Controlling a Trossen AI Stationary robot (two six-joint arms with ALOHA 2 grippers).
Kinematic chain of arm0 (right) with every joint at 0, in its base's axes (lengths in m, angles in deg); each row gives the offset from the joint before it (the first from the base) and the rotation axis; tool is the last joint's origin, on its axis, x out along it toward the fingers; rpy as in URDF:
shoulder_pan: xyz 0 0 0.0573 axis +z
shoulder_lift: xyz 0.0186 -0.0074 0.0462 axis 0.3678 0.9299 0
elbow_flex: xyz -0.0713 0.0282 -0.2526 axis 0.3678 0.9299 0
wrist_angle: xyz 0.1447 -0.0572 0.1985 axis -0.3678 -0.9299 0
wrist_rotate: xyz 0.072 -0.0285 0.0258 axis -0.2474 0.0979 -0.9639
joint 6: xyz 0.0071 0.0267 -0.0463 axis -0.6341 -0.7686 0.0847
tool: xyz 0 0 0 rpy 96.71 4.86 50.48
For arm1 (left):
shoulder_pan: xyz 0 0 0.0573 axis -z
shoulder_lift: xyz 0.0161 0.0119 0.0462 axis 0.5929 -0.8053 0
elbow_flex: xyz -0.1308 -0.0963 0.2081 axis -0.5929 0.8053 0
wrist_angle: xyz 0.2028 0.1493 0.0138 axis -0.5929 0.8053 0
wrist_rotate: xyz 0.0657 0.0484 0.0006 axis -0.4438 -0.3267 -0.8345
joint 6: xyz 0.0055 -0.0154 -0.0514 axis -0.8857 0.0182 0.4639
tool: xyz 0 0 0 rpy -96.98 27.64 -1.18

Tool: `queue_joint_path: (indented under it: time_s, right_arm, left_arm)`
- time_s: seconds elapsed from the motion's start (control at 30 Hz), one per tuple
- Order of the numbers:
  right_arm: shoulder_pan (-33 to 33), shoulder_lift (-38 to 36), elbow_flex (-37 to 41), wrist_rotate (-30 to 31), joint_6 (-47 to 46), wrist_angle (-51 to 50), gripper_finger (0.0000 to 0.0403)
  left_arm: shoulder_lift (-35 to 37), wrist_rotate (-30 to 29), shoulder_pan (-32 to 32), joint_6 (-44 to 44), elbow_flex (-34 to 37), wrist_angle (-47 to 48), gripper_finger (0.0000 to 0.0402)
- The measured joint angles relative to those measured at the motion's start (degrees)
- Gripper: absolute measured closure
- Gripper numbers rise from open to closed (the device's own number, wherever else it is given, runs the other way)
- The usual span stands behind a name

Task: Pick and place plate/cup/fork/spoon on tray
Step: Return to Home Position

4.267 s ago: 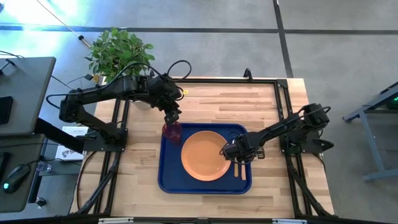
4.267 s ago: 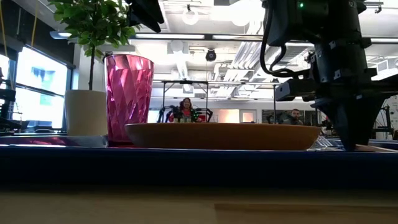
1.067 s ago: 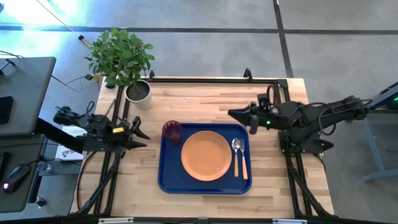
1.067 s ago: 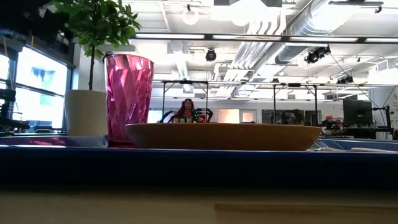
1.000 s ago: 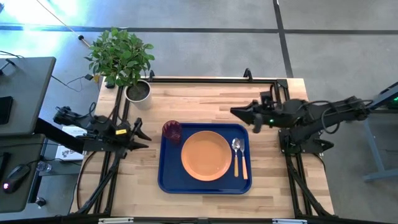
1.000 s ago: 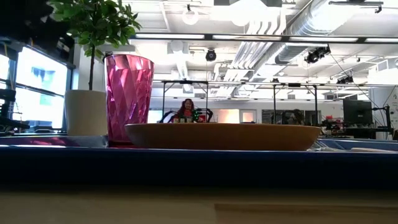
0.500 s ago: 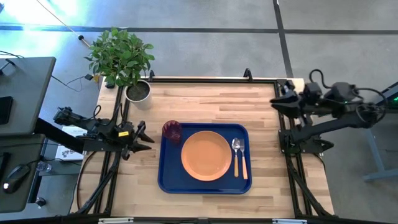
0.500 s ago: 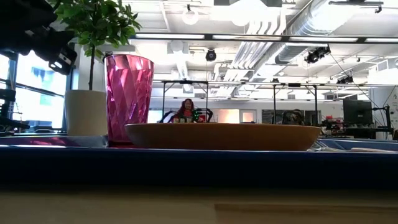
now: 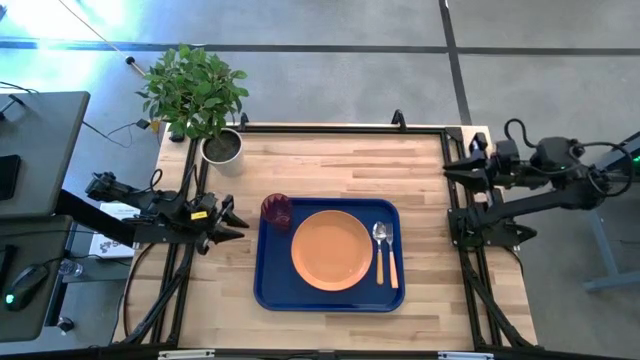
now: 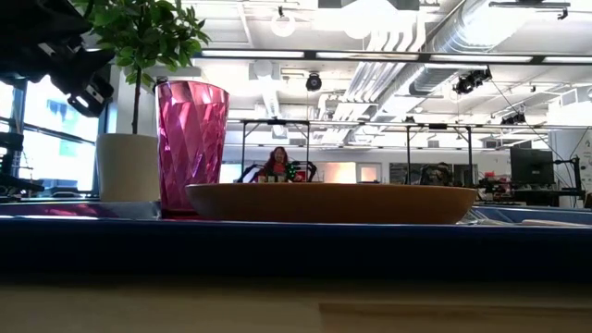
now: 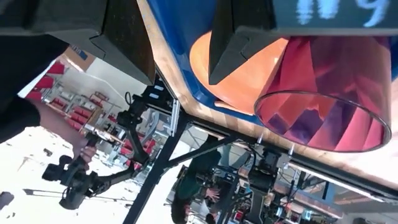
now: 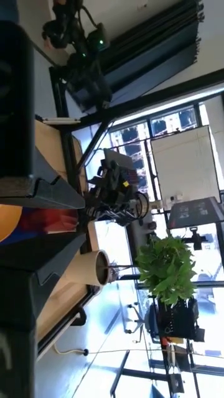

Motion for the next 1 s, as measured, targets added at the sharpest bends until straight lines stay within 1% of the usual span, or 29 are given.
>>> queue_joint_path:
  time_s: [0.1, 0.2, 0.3, 0.43, 0.53, 0.7, 0.87, 1.0]
  right_arm:
    - [0.0, -2.06, 2.51, -0.13, -0.02, -0.07, 0.034]
    - [0.0, -6.12, 9.05, 0.79, -1.16, 3.27, 0.034]
    - [0.0, -10.84, 16.65, 1.35, -2.66, 8.94, 0.034]
    - [0.0, -16.47, 26.4, 1.07, -3.21, 15.32, 0.034]
    - [0.0, -20.43, 33.0, 1.21, -5.02, 18.23, 0.034]
    - [0.0, -25.55, 42.12, 2.08, -6.71, 22.67, 0.034]
    - [0.0, -25.49, 47.94, 2.14, -8.04, 28.61, 0.034]
    - [0.0, -25.43, 50.94, 3.45, -9.26, 29.54, 0.034]
  left_arm:
    - [0.0, -0.02, -0.01, -0.93, 0.0, 0.0, 0.0259]
    - [0.0, 0.49, 0.01, -8.42, 0.0, 0.01, 0.0259]
    - [0.0, 0.98, 0.01, -11.74, 0.0, 0.09, 0.0259]
    - [0.0, 1.11, 0.01, -11.41, 0.0, 0.1, 0.0259]
    - [0.0, 1.12, 0.01, -11.44, 0.0, 0.11, 0.0259]
    - [0.0, 1.14, 0.01, -11.46, 0.0, 0.13, 0.0259]
    - [-0.09, 1.14, 0.01, -11.48, 0.0, 0.03, 0.0259]
    - [-0.13, 1.11, 0.01, -11.48, 0.0, 0.04, 0.0259]
